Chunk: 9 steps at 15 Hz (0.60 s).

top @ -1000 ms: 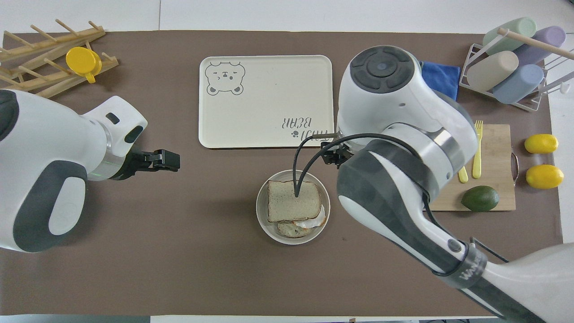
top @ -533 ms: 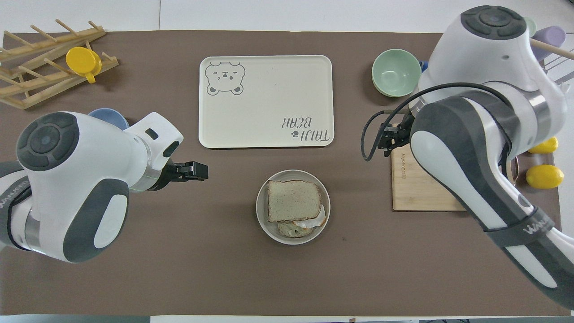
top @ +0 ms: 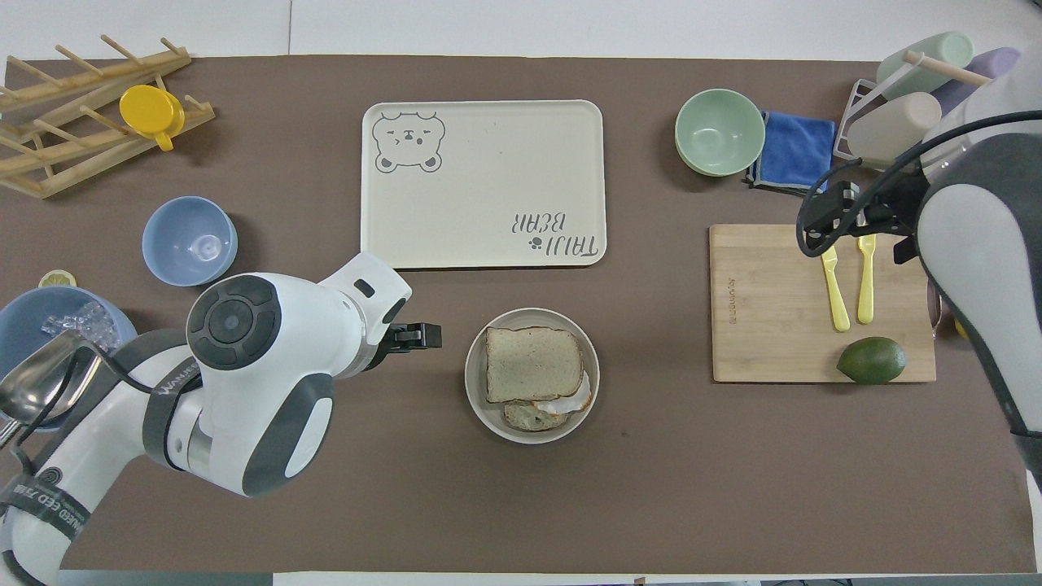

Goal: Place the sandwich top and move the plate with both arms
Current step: 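Grasp the plate rim with the left gripper while the right gripper rests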

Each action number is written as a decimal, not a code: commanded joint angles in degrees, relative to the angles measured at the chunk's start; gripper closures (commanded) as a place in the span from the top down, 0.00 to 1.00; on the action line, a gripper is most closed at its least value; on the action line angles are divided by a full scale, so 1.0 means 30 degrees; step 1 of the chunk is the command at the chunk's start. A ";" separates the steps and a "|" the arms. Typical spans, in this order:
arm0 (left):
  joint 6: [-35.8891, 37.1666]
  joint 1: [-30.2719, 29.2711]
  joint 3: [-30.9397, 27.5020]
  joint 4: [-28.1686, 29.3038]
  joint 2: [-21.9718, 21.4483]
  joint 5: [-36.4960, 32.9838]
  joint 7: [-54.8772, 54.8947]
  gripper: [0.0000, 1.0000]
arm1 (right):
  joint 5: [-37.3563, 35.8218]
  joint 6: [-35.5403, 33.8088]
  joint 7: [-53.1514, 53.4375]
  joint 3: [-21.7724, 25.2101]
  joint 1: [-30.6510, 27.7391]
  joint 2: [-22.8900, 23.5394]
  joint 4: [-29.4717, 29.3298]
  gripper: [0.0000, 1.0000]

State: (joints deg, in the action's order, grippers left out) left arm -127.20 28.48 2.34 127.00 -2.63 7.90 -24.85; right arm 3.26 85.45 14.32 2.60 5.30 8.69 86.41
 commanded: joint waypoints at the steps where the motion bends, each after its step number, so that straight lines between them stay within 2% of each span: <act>1: -0.0551 0.0409 -0.0281 0.0234 -0.0003 0.0179 -0.0242 1.00 | 0.0964 -0.0386 -0.0496 0.1215 0.0549 -0.0812 0.0404 1.00; 6: -0.3125 0.1754 -0.0281 0.1316 0.0875 0.0764 -0.0564 0.99 | 0.0731 -0.2026 -0.1078 0.1362 0.0343 -0.2042 0.1017 1.00; 9: -0.3595 0.1874 -0.0281 0.1641 0.1371 0.1436 -0.0505 0.90 | 0.0613 -0.2116 -0.1169 0.1362 0.0285 -0.2485 0.1547 1.00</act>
State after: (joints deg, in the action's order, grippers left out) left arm -135.46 33.06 2.33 130.51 0.83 10.59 -26.03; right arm 4.83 78.82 12.67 6.47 6.35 3.29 88.16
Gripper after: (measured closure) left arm 0.026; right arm 0.000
